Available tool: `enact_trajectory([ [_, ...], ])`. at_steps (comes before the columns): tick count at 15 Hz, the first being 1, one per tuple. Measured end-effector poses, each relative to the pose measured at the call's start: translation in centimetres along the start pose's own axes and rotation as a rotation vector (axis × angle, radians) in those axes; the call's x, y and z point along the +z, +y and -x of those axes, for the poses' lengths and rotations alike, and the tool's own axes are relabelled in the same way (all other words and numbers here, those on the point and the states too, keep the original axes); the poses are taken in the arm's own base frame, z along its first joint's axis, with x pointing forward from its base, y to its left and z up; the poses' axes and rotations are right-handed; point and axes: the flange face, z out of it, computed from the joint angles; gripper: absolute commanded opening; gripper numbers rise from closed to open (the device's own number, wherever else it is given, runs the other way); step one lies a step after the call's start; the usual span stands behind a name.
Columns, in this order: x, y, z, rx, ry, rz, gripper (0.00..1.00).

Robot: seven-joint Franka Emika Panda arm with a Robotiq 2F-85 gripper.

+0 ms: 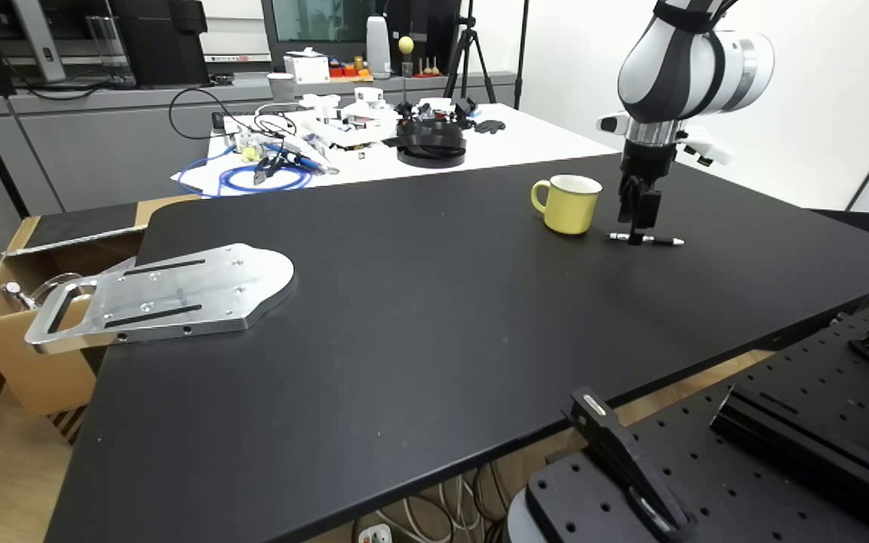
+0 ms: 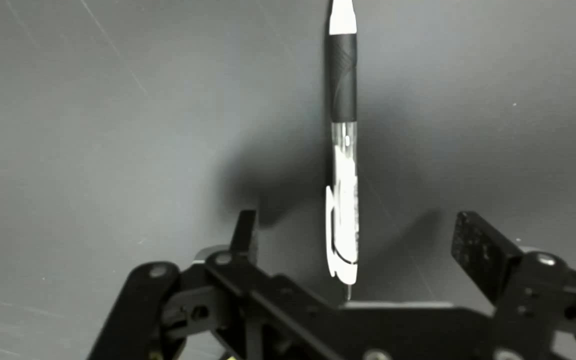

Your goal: Place the pen inside the yellow mug

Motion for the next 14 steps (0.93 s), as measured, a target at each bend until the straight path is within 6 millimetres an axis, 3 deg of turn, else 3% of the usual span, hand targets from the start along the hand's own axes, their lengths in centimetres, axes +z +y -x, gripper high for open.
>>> enact_trajectory([
  [4, 0.7, -0.2, -0.1, 0.004, -0.001, 0.000, 0.45],
  [10, 0.2, 0.8, -0.2, 0.038, -0.003, 0.025, 0.05],
  [12, 0.1, 1.0, -0.2, 0.061, -0.013, 0.027, 0.00],
  [14, 0.1, 1.3, -0.1, 0.080, -0.037, 0.022, 0.04],
])
